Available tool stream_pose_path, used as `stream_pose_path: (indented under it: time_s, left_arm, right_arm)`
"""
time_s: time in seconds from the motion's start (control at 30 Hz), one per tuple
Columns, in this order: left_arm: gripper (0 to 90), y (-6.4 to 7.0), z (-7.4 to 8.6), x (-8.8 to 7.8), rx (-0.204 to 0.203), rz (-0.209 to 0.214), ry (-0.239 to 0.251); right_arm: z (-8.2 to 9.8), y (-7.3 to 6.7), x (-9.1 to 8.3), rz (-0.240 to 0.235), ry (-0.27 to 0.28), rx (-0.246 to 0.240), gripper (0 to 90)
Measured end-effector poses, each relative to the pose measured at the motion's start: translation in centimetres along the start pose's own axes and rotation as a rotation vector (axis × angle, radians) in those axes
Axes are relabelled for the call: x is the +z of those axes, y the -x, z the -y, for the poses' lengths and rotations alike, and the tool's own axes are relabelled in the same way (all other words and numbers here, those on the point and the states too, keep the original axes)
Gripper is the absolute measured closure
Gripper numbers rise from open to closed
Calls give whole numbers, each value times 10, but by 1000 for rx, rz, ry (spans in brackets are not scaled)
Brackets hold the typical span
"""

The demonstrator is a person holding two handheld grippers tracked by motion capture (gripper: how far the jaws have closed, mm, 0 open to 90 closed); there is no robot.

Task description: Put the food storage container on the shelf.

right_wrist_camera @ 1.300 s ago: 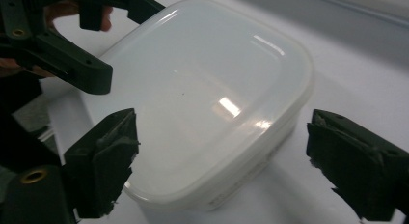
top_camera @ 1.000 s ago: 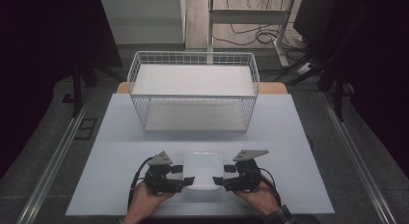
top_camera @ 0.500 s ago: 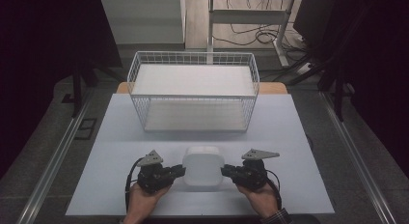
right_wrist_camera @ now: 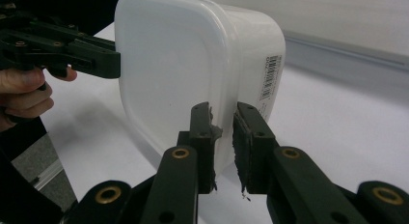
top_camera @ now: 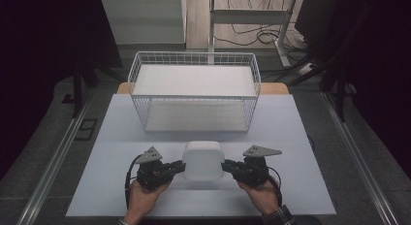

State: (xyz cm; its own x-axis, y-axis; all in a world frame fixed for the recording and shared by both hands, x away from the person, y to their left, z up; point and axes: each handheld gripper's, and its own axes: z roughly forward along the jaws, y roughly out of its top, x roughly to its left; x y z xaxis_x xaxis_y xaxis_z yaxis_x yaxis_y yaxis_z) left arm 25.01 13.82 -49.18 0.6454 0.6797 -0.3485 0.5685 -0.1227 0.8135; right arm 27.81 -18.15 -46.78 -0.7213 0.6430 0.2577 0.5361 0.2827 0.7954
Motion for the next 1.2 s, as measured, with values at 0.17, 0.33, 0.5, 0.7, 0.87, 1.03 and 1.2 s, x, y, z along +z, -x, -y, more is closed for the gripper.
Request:
stream_pose_path:
  time_s: [0.17,0.33,0.5,0.7,0.87,1.03,1.2]
  left_arm:
    - [799,-3,-7,0,-5,-7,10]
    - [799,-8,-13,2,-3,-11,11]
    - [798,-14,-24,4,5,-22,17]
    - [798,-21,-41,6,29,-38,37]
    - [798,-31,-57,10,50,-56,43]
    - [799,-42,-66,18,48,-75,41]
    - [799,-55,-69,29,30,-85,35]
  right_arm:
    - [-8,2,1,2,10,-9,780]
    - [-15,6,5,5,16,-18,778]
    - [-23,10,9,14,25,-18,777]
    - [-38,18,14,26,49,-14,774]
    - [-50,26,23,42,64,-12,770]
    - [-61,39,39,62,66,-2,763]
    - [-65,49,51,74,58,9,760]
